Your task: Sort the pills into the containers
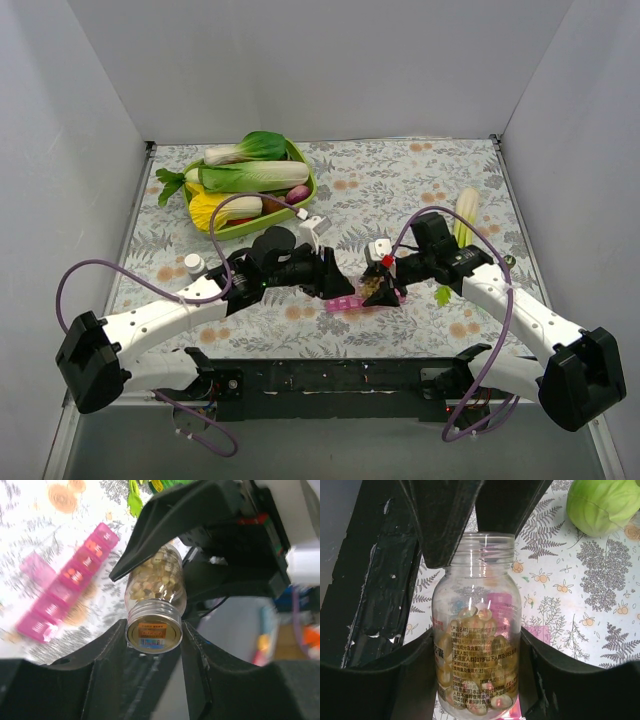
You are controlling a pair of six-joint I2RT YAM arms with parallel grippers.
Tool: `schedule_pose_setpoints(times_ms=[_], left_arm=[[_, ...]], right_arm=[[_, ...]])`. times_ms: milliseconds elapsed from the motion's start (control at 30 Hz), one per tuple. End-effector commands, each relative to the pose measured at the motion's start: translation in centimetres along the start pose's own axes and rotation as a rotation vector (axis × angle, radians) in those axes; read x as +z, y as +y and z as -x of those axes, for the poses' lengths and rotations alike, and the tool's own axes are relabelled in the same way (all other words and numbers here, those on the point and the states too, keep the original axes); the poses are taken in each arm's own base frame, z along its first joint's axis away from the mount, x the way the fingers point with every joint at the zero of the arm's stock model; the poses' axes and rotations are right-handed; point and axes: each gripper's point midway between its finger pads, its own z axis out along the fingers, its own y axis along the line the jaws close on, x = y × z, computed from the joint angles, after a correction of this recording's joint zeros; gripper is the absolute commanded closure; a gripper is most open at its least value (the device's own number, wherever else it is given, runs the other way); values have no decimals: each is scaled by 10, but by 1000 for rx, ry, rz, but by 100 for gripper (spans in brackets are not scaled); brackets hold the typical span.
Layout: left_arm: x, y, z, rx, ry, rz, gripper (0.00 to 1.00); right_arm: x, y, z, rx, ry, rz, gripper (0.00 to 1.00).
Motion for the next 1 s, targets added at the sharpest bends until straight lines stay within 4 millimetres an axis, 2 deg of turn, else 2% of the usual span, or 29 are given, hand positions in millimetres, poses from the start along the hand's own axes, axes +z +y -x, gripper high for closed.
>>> schedule_pose_setpoints(times_ms=[0, 33, 133, 267, 367, 467, 500, 600, 633, 667, 700, 733, 767, 833, 900, 933, 967], left_arm=[[-15, -7, 12, -502, -49, 81, 100], [-18, -6, 10, -646, -43, 113, 100], [-22, -13, 13, -835, -18, 106, 100], [-23, -24, 15, -1000, 8, 61, 100], [-25, -30, 21, -979, 9, 41, 100], [-33, -24, 27, -859, -29, 99, 100], [-37, -16, 21, -746, -28, 139, 100], [-53, 38, -10, -584, -16, 402, 100], [-64, 66, -28, -562, 0, 541, 100], [-70, 84, -50, -555, 38, 622, 100], [-78, 103, -63, -546, 49, 704, 100], [-82, 116, -74, -540, 61, 758, 100], [-88, 129, -94, -561, 90, 817, 100], [-91, 142, -106, -588, 102, 881, 99], [-102, 162, -111, -605, 52, 995, 84], [-105, 170, -112, -616, 34, 1033, 70], [-107, 176, -113, -612, 25, 1059, 70]], right_arm=[[-3, -4, 10, -37, -26, -26, 99], [-3, -4, 10, -34, -27, -25, 99], [-3, -5, 11, -32, -30, -25, 99], [-3, -5, 11, -30, -30, -25, 99], [-3, -4, 10, -32, -29, -26, 99], [-4, -4, 10, -36, -28, -33, 99], [-4, -4, 9, -35, -28, -36, 99], [-7, -7, 9, -39, -27, -53, 99], [-7, -7, 9, -39, -29, -54, 99], [-8, -8, 8, -36, -27, -61, 99], [-8, -9, 9, -38, -30, -64, 99], [-8, -9, 8, -34, -29, -65, 99], [-9, -9, 8, -34, -30, -67, 99], [-9, -9, 7, -31, -28, -70, 99], [-10, -11, 8, -32, -30, -75, 99], [-10, -11, 9, -32, -33, -75, 99], [-10, -10, 8, -28, -34, -73, 99]])
